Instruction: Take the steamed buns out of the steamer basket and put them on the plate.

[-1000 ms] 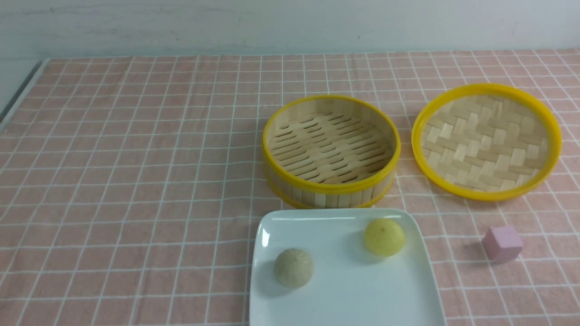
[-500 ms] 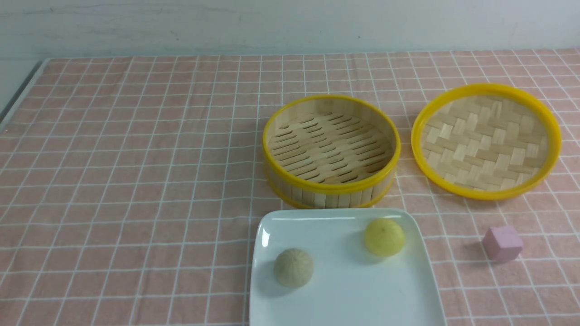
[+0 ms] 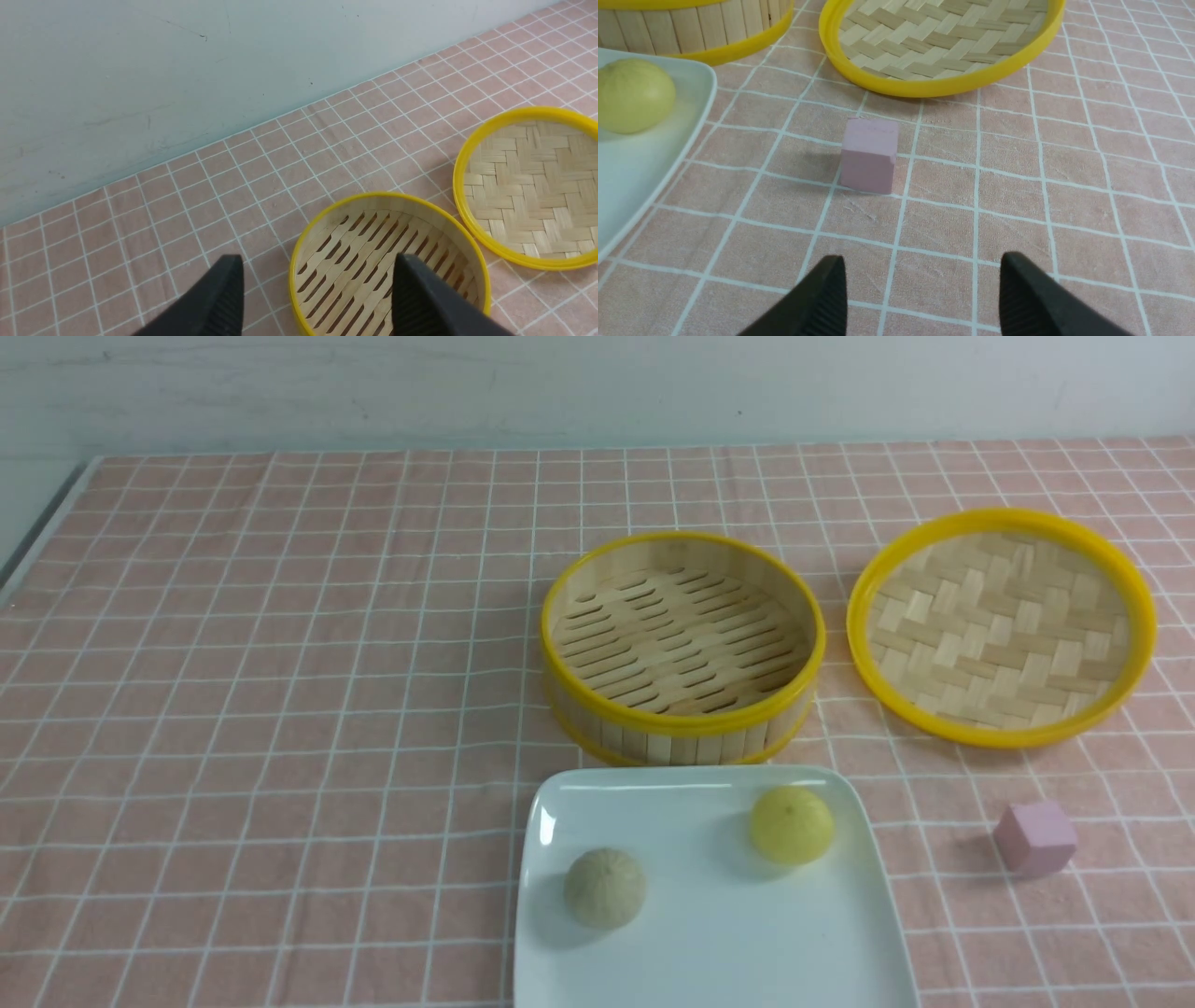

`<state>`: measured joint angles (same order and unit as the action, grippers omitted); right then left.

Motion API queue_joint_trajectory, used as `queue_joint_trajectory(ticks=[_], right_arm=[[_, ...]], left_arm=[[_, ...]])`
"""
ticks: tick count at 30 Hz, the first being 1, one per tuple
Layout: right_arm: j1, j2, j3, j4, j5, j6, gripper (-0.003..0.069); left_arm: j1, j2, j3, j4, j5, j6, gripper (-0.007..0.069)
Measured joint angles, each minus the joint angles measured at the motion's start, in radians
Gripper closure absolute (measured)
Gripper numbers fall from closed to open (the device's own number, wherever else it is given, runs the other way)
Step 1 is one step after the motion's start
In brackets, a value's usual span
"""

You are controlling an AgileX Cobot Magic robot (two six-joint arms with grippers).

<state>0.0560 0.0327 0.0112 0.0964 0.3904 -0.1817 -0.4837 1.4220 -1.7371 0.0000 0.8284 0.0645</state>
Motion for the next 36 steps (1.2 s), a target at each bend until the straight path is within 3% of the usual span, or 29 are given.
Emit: queue_joint_trajectory(ticks=[10, 15, 25, 27, 36], right_arm=[[0.000, 0.000, 0.000, 0.000, 0.000, 0.000, 0.0216], [0.000, 0.000, 0.000, 0.000, 0.000, 0.000, 0.0216], [0.000, 0.000, 0.000, -0.002, 0.000, 0.000, 0.0216], [0.000, 0.000, 0.000, -0.002, 0.000, 0.000, 0.0216], [0.000, 0.000, 0.000, -0.003, 0.000, 0.000, 0.0216]], left_arm=[[0.000, 0.024, 0.008, 0.125, 0.114, -0.021, 0.0186], [0.033, -0.028, 0.209, 0.217, 0.084, -0.118, 0.0186], [0.315, -0.260, 0.802, 0.170, -0.291, -0.155, 0.0186], [0.430, -0.352, 0.998, 0.142, -0.417, -0.157, 0.0186], [0.665, -0.733, 1.465, 0.129, -0.717, -0.162, 0.0186]])
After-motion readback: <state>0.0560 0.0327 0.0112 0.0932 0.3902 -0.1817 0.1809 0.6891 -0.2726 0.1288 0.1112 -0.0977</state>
